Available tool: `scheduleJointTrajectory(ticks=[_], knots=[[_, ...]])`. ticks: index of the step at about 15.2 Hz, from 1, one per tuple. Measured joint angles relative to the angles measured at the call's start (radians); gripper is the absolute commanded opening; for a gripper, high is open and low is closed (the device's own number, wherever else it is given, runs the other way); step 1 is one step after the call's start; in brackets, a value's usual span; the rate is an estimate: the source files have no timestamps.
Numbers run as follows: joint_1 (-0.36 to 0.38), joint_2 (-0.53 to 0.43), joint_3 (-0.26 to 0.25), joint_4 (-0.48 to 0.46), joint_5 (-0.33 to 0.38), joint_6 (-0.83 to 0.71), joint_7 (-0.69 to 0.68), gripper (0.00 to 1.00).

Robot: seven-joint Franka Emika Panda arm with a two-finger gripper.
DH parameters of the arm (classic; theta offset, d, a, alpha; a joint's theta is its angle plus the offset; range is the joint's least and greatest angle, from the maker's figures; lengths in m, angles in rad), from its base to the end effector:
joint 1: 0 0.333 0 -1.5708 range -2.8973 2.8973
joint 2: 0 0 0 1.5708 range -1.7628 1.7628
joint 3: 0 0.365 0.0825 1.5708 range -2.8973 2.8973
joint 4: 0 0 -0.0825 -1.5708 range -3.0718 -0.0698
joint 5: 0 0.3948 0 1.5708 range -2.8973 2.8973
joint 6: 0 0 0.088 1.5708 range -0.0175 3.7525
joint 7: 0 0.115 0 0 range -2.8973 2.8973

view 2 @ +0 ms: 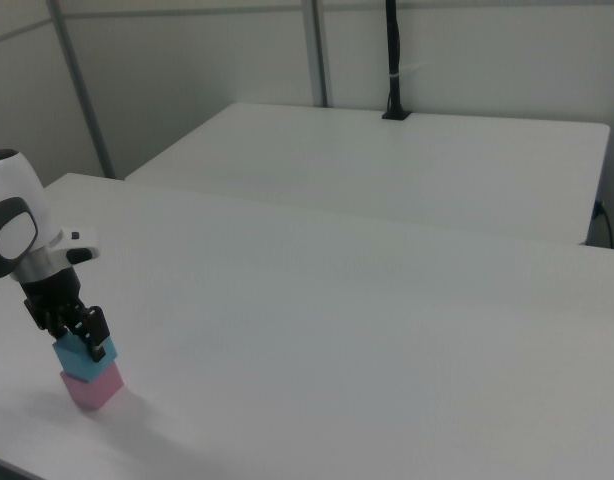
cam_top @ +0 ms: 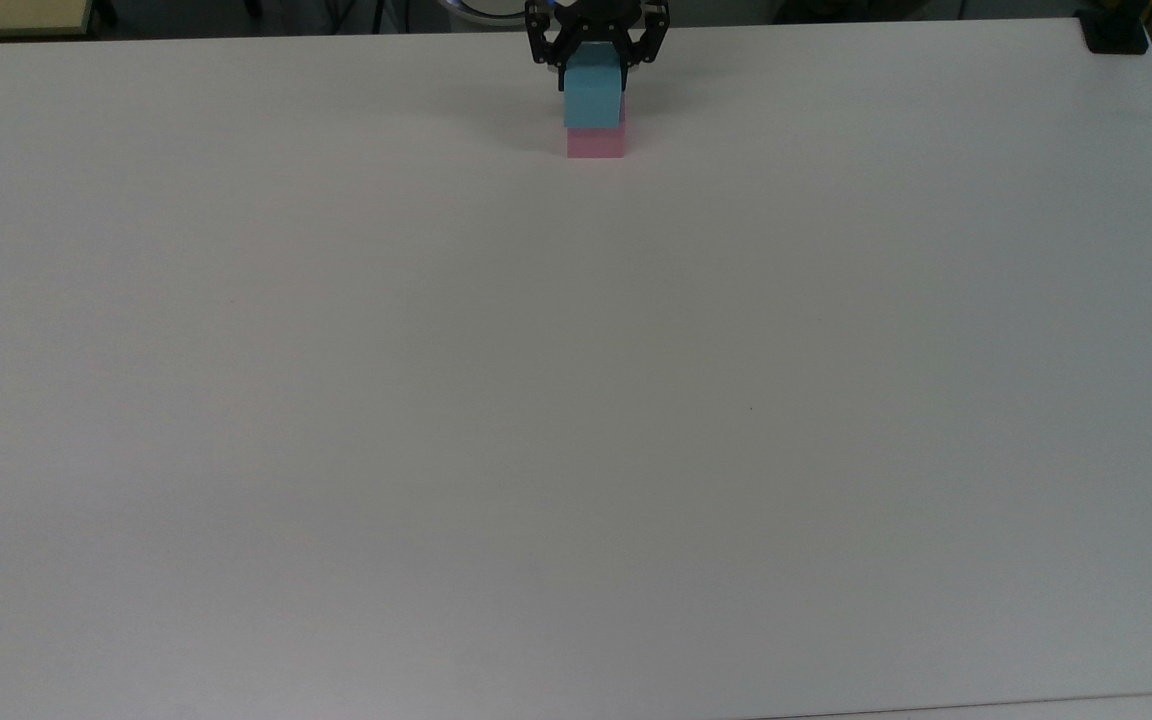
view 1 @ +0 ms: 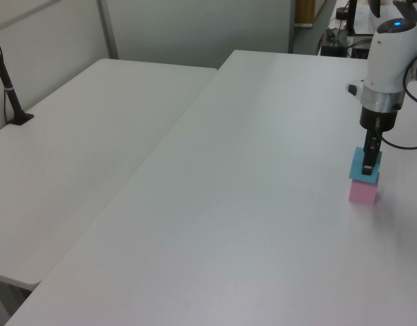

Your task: Put blue cube on pink cube

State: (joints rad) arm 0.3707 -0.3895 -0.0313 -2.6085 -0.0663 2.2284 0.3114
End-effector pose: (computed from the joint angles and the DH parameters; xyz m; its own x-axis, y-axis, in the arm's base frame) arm 0.3699 0.1279 0.4152 0.9973 0.0709 0.0208 0.0701 -0.9969 0.0363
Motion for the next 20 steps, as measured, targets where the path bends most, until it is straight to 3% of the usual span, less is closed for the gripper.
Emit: scheduleJointTrajectory(ticks=[6, 16, 20], knots=[[-0.002, -0.005, -0.003, 0.053, 0.000, -0.076, 0.000, 1.00], [-0.002, -0.025, -0.010, 0.542, -0.001, -0.535, -0.035, 1.00], [-0.002, 0.038, -0.015, 0.665, -0.001, -0.582, -0.050, 1.00]])
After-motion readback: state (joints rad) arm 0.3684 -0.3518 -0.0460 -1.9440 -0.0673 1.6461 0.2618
